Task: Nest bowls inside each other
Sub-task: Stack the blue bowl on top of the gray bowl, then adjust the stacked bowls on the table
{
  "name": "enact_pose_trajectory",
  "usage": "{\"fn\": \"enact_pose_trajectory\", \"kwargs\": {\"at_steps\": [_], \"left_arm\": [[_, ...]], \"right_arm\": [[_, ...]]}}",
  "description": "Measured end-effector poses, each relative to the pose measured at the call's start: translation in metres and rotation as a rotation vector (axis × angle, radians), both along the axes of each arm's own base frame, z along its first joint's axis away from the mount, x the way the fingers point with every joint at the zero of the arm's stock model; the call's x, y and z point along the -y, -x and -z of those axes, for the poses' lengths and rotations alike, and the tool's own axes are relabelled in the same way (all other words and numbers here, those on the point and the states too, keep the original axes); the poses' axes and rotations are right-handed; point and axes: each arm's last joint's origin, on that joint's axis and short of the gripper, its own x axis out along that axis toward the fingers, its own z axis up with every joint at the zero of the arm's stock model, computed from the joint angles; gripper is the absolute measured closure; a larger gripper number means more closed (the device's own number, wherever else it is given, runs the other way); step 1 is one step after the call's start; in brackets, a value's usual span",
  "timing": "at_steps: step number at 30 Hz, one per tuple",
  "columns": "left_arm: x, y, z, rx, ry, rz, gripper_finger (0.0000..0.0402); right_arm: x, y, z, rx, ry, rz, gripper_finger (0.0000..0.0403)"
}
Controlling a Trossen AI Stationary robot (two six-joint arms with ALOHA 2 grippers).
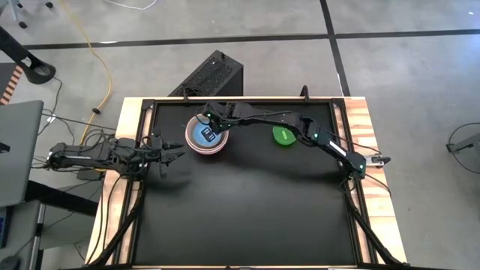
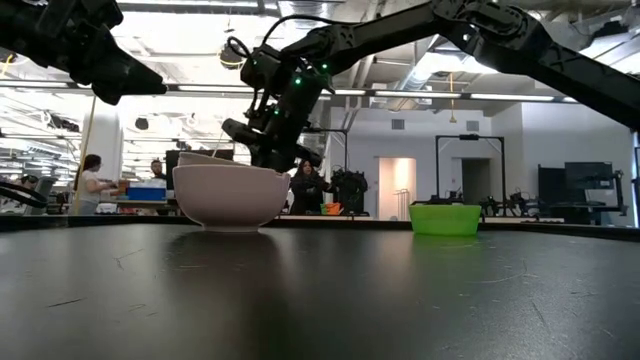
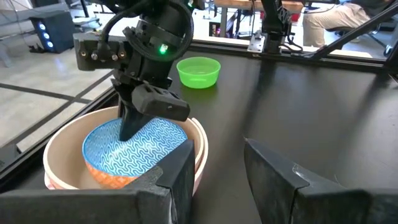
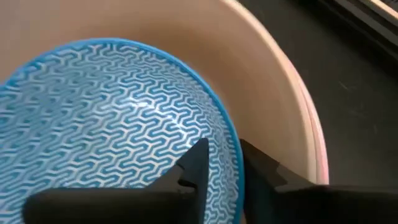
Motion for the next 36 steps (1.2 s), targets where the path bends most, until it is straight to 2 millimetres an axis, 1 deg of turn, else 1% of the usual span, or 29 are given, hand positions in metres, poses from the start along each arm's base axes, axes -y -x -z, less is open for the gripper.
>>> {"fn": "enact_pose_trajectory", "kwargs": {"at_steps": [6, 9, 15, 19, 22, 24, 25, 27, 28, 29, 31, 36], "left_arm": [[0.0, 0.0, 0.0, 0.0, 0.0, 0.001, 0.0274], [0.0, 0.0, 0.0, 0.0, 0.0, 0.0, 0.0274], [0.0, 0.0, 0.0, 0.0, 0.0, 0.001, 0.0274], [0.0, 0.0, -0.001, 0.006, 0.001, 0.001, 0.0274], [0.0, 0.0, -0.001, 0.008, 0.007, 0.0, 0.0274], [0.0, 0.0, -0.001, 0.009, 0.007, 0.001, 0.0274], [0.0, 0.0, -0.001, 0.01, 0.007, 0.002, 0.0274], [0.0, 0.0, -0.001, 0.01, 0.01, 0.002, 0.0274], [0.0, 0.0, -0.001, 0.011, 0.01, 0.001, 0.0274], [0.0, 0.0, -0.001, 0.01, 0.012, 0.001, 0.0274], [0.0, 0.0, -0.001, 0.011, 0.014, 0.005, 0.0274], [0.0, 0.0, -0.001, 0.01, 0.01, 0.008, 0.0274]], "right_arm": [[0.0, 0.002, -0.003, -0.005, 0.006, -0.009, 0.0258], [0.001, 0.005, -0.012, 0.007, 0.012, -0.008, 0.0243], [-0.001, 0.01, -0.037, 0.067, 0.041, -0.018, 0.0233], [-0.004, -0.001, -0.045, 0.205, 0.055, 0.001, 0.0233], [-0.013, -0.018, -0.046, 0.345, 0.095, -0.022, 0.0238], [-0.024, -0.032, -0.037, 0.406, 0.145, -0.069, 0.0242], [-0.029, -0.038, -0.036, 0.453, 0.176, -0.088, 0.0243], [-0.04, -0.045, -0.032, 0.482, 0.208, -0.123, 0.0246], [-0.044, -0.05, -0.03, 0.529, 0.227, -0.135, 0.0247], [-0.047, -0.053, -0.03, 0.551, 0.236, -0.139, 0.0248], [-0.049, -0.053, -0.027, 0.535, 0.234, -0.142, 0.0249], [-0.047, -0.051, -0.021, 0.462, 0.235, -0.152, 0.0251]]}}
